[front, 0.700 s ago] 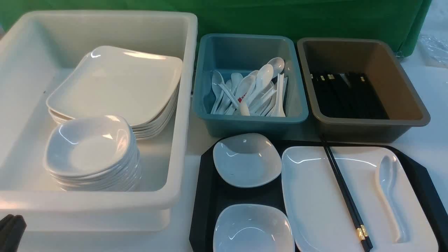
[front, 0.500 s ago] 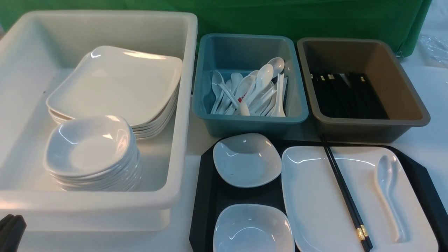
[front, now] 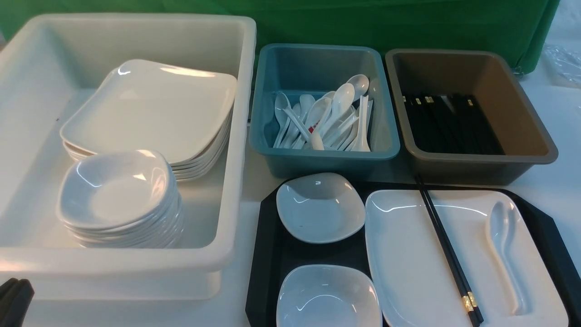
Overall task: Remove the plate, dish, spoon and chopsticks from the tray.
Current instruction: Use the right arm to grab a pair of chopsticks from the plate
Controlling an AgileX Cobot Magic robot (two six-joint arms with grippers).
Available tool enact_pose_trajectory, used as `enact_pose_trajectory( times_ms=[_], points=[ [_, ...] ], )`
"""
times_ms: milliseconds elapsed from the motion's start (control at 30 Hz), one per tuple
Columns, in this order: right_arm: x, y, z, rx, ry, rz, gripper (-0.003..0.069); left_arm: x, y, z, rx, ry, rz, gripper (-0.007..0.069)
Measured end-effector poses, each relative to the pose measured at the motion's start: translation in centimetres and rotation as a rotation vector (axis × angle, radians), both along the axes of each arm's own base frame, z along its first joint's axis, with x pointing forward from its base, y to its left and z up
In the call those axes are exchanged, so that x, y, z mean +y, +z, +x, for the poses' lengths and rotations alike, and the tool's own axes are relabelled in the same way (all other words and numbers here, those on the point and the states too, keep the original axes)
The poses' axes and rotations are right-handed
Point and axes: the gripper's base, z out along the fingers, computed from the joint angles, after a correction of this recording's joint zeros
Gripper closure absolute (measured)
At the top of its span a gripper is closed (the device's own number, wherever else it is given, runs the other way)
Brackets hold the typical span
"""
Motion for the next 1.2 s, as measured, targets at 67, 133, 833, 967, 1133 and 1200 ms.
enact_pose_trajectory(
  times_ms=[67, 133, 833, 967, 1133, 1200],
  points=[
    [0.0, 0.0, 0.0, 0.000, 0.000, 0.000, 0.0416, 0.0, 0.0, 0.0, 0.000, 0.000, 0.001, 0.0607],
    [0.0, 0.0, 0.0, 0.000, 0.000, 0.000, 0.0416, 0.0, 0.0, 0.0, -0.002, 0.001, 0.010, 0.0607],
    [0.0, 2.3, 0.4, -0.222, -0.125, 0.660, 0.0417, 1.1, 4.0, -0.4, -0.419, 0.053, -0.746, 0.0607],
    [-0.5, 3.4, 0.5, -0.350, -0.146, 0.713, 0.0417, 1.6, 5.4, -1.0, -0.602, 0.028, -0.817, 0.0607],
    [-0.9, 4.3, 0.4, -0.461, -0.159, 0.740, 0.0417, 1.2, 9.3, -2.2, -0.702, -0.059, -0.788, 0.0607],
    [-1.2, 4.9, 0.2, -0.533, -0.170, 0.844, 0.0420, 0.9, 11.7, -2.4, -0.642, -0.077, -0.763, 0.0607]
  ],
)
